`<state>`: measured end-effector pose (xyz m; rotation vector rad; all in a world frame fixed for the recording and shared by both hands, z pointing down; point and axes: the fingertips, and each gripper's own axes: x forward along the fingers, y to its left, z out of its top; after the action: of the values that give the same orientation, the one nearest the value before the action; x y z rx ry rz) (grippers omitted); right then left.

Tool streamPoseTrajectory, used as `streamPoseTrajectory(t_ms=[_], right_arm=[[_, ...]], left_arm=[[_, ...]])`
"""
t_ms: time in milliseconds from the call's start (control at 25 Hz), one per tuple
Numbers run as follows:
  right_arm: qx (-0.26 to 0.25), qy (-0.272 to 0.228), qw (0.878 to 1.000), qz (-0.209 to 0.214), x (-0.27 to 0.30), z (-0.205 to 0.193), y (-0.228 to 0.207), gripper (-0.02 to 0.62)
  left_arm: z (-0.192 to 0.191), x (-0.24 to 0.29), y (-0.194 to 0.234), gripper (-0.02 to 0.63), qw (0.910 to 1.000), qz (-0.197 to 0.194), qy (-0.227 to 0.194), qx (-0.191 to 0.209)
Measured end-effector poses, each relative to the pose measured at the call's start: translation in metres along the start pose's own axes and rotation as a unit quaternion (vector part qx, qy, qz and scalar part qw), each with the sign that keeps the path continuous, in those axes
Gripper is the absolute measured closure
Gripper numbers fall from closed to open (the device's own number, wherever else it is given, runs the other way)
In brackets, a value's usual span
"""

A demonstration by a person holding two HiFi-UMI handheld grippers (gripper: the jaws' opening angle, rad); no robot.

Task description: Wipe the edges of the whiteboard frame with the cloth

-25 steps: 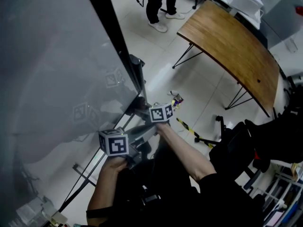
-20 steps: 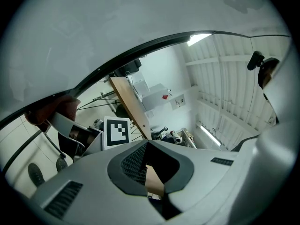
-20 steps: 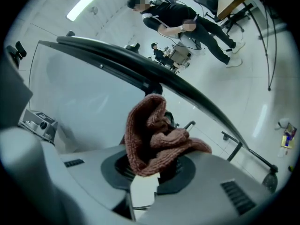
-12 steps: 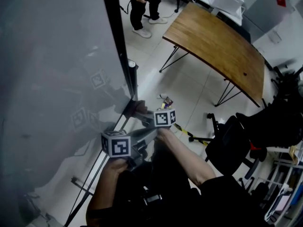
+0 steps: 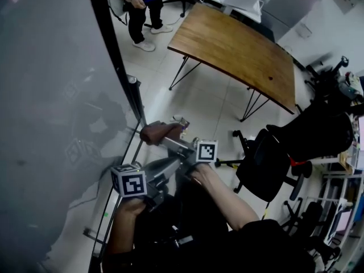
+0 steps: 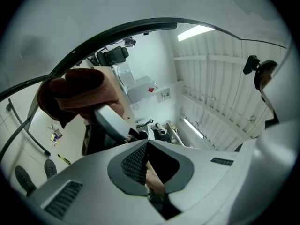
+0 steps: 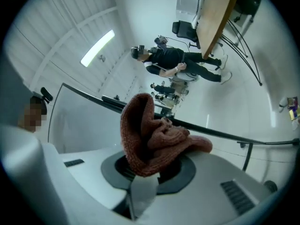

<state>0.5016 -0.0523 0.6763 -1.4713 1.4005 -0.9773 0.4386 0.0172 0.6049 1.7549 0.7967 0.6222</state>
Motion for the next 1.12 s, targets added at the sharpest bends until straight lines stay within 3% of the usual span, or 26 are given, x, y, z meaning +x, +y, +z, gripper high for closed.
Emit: streamPoseTrajectory(t_ms=[160,400,680,1120], right_arm=[[0.012,-0.034,0.998,0.052,-0.027,0.02,0.041,0.522],[0.004,-0.025,0.992,0.12,-0.053,0.042,0.09,0.52],[-0.022,0.038,0.981,0.186,-0.111,0.056,0.138,0.52],[-0.002,0.13,0.958,0.255,-0.156,0.043,0.161,0.52]], left_arm=[[0.007,0.002,-0.018,0.611,0.9994,0.0,-0.022,0.027],[0.024,0.002,-0.042,0.611,0.9952,0.022,-0.079,0.053],[0.025,0.03,-0.075,0.611,0.9845,0.035,-0.163,0.056],[-0.015,0.051,-0.105,0.611,0.9627,0.086,-0.247,0.069]])
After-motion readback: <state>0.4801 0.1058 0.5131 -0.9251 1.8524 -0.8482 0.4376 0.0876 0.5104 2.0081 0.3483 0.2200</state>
